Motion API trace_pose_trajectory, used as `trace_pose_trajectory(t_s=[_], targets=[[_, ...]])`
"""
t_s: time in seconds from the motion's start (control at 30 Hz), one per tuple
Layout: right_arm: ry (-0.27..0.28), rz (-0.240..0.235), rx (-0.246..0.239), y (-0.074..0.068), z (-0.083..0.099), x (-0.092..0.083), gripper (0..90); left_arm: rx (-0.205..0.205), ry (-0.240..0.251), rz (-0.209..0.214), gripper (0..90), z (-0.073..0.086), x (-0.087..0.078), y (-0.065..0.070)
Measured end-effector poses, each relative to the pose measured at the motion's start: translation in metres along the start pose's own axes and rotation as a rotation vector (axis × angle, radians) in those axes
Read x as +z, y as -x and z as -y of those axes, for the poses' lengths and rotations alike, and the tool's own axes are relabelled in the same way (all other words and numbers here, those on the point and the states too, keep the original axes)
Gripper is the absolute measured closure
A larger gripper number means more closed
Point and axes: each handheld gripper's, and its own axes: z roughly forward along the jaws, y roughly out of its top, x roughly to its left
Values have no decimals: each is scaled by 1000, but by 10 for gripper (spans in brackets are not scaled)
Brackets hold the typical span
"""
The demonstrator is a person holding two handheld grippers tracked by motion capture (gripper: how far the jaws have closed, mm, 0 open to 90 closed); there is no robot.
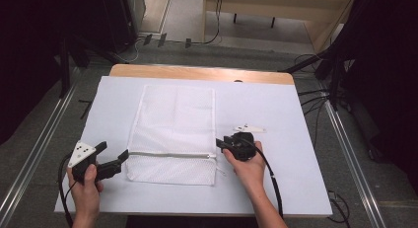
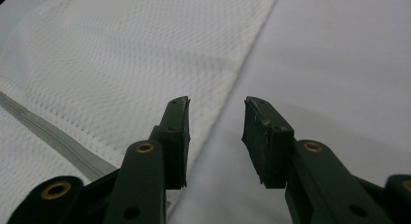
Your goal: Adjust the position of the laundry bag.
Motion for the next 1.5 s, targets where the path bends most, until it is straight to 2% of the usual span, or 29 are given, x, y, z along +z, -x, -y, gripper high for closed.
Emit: trace_pose_trajectory(t_s=[0.07,0.2,0.27,0.33,0.37,0.4,0.43,0.47,0.53,0.63,0.67,0.77,0.97,1.13,1.37,1.5], targets=[[-28,8,-5,-7,-1,11,636,0,0,2,143,0,0,0],[-46,21,-21,-16,0,22,613,1,-4,7,143,0,2,1],[-59,40,-39,-19,1,27,610,2,-5,8,143,0,2,1],[-49,68,-65,-24,3,30,626,2,-6,10,143,0,2,1],[-45,107,-94,-28,5,30,686,1,-5,10,143,0,2,1],[-39,149,-132,-32,7,31,699,1,-4,10,143,0,2,1],[-38,171,-163,-35,8,32,724,2,-4,10,143,0,2,1],[-35,179,-183,-38,9,32,775,1,-7,10,143,0,2,2],[-37,171,-188,-42,11,32,888,4,-9,8,143,0,3,3],[-46,190,-226,-47,10,33,900,13,-13,11,143,0,3,5],[-48,185,-221,-46,10,32,900,21,-16,11,143,0,3,6],[-37,123,-145,-33,9,27,900,18,-13,15,143,0,3,7],[-8,136,-129,-11,15,5,900,12,-13,20,143,1,4,8],[22,136,-109,7,19,-17,900,28,-23,27,143,1,6,13],[36,150,-84,26,26,-40,900,40,-35,29,143,3,10,19],[32,159,-97,31,30,-48,900,37,-30,29,143,3,9,20]])
